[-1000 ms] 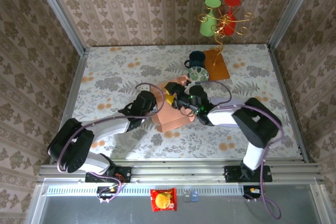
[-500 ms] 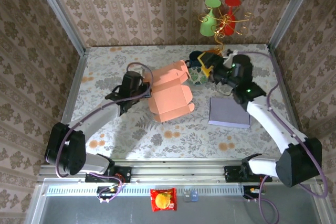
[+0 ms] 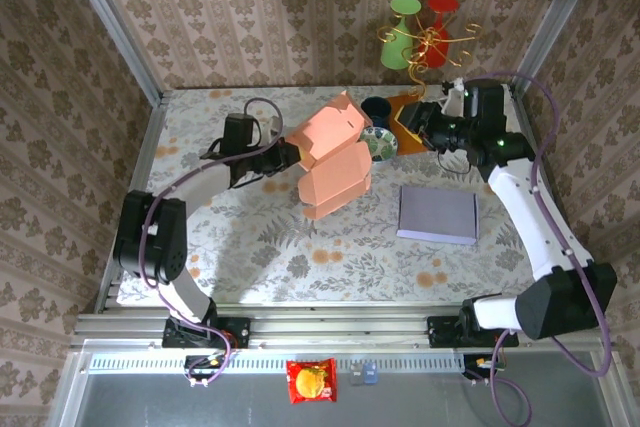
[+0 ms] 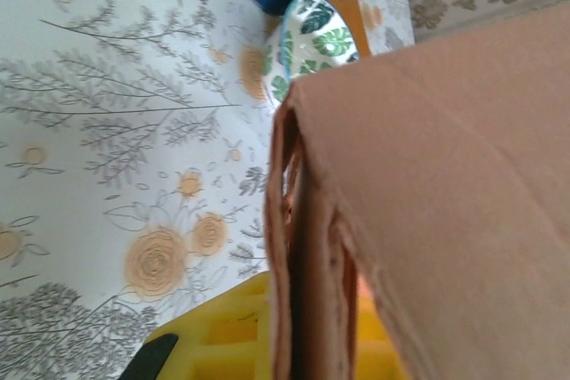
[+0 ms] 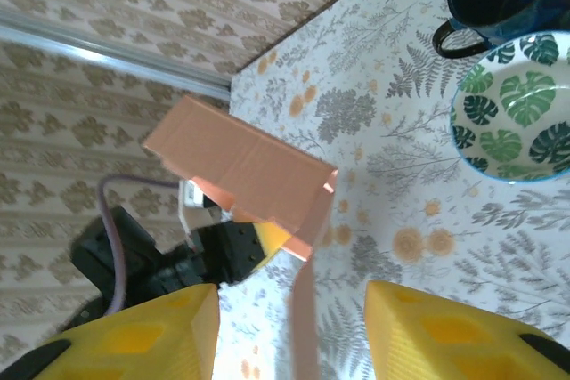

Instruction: Fold the paper box

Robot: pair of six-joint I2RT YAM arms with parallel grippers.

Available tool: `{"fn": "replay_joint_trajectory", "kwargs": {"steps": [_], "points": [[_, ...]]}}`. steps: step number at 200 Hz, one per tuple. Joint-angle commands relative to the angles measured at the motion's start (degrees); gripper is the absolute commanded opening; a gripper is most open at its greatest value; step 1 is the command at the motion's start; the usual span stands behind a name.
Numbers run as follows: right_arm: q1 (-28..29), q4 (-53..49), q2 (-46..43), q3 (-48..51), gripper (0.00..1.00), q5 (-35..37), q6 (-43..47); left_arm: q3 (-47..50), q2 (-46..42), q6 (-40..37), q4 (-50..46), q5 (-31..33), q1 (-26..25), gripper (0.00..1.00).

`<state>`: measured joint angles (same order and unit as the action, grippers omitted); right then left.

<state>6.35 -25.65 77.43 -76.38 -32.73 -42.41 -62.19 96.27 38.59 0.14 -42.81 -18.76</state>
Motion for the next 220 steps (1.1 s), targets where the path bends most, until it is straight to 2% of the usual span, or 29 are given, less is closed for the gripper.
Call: {"fn": "replay_joint_trajectory", "kwargs": {"steps": [1,34,62,97,121,198,220], "points": [[-0.4,-7.4,3.7,-3.8,0.45,-5.4,11.6,-4.3,0.7,-3.0,-3.5,-6.1,-0.1,0.0],[-1.0,-7.4,4.3,-3.3,0.46,-5.5,18.4,-9.4,2.7,-10.1,-13.9,-7.2,-1.0,0.0],[-1.2,-4.6,5.2,-3.7,0.5,-10.1,21.8,-11.2,3.1,-15.0,-19.8,-8.1,-1.7,0.0],[-1.1,-2.7,7.4,-5.5,0.5,-15.4,25.4,-12.0,3.4,-18.7,-23.5,-9.6,-1.8,0.0],[-0.3,-0.8,8.2,-5.5,0.49,-19.4,24.7,-13.1,4.0,-20.8,-26.3,-10.0,-2.0,0.0],[2.6,-0.2,9.0,-4.7,0.44,-20.8,25.0,-15.7,5.3,-23.1,-29.9,-9.9,-2.8,0.0],[3.7,-2.4,9.4,-5.1,0.43,-19.2,26.9,-16.5,5.4,-23.2,-30.3,-9.6,-3.0,0.0]]}}
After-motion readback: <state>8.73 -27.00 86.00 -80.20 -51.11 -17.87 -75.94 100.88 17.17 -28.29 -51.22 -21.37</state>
